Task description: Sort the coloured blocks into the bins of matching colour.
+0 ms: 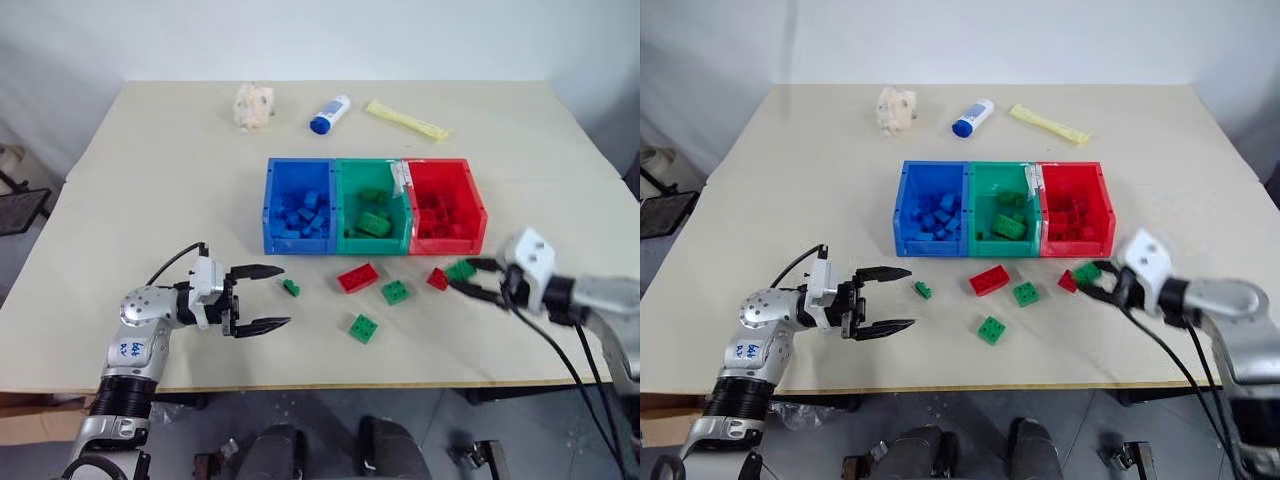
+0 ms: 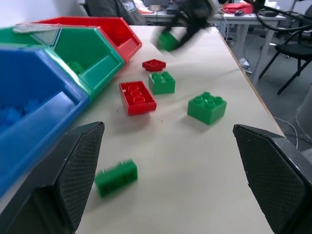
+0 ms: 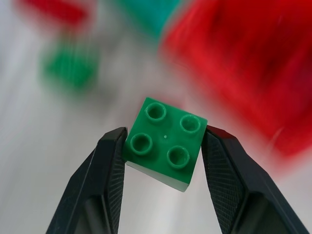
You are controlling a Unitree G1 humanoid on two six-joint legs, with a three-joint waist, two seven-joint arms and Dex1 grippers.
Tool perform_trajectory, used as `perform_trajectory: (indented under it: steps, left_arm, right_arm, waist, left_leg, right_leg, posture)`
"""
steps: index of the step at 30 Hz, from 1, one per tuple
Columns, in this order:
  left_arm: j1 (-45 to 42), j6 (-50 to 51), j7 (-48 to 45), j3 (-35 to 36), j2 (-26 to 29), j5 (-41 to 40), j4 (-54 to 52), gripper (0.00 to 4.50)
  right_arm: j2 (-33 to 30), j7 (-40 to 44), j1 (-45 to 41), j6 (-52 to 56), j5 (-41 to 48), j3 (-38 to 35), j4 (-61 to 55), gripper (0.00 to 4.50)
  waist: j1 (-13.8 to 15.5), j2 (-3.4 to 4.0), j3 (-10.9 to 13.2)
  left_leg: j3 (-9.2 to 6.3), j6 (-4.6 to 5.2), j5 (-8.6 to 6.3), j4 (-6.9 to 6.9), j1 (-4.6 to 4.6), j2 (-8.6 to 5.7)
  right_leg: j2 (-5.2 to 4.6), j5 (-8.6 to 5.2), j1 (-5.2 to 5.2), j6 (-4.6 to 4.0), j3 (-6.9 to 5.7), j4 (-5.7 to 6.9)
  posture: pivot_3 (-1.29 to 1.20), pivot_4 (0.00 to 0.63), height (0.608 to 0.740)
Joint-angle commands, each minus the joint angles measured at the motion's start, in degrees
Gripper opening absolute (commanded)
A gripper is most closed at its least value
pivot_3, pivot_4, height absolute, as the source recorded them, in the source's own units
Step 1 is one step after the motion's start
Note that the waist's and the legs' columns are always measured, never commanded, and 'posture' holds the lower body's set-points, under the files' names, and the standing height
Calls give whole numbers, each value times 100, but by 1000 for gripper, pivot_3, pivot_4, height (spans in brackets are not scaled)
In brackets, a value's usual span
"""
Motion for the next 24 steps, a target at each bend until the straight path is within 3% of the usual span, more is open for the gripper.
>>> perform_trajectory:
  steps: [1,8,15,16,24]
  left_arm:
    - [-95,29,93,30,58,24,84,4500]
    - [-287,-36,226,-81,-4,128,213,4500]
    - [-419,-148,315,-98,-4,258,331,4500]
    - [-453,-170,310,-97,0,269,379,4500]
    - [-618,-295,263,-74,-19,256,638,4500]
  right_arm:
    - [251,-109,-498,-39,-86,321,147,1935]
    - [1578,-563,-2447,-1140,-847,1074,2465,1935]
    - [1845,-447,-2831,-1661,-962,1110,3073,4279]
    - [1827,-398,-2821,-1647,-945,1101,3010,4453]
    - [1195,252,-2115,-1177,-421,763,1585,4453]
  waist:
    - [8,0,0]
    - [-44,-1,1]
    - [-98,0,1]
    - [-111,0,1]
    - [-71,-1,1]
  left_leg:
    - [-1,-1,-1,-3,-1,0]
    - [-13,5,2,-1,-11,-16]
    - [-39,5,2,-5,-19,-22]
    - [-38,5,2,-6,-19,-21]
    - [-42,5,2,1,-20,-19]
  right_leg:
    - [1,0,-2,0,-2,-1]
    - [0,0,-7,1,-17,13]
    - [1,0,-7,1,-31,18]
    - [2,0,-7,1,-31,18]
    - [2,1,-4,1,-32,20]
  posture:
    - [0,150,740]
    - [0,150,740]
    - [0,150,740]
    - [0,150,740]
    - [0,150,740]
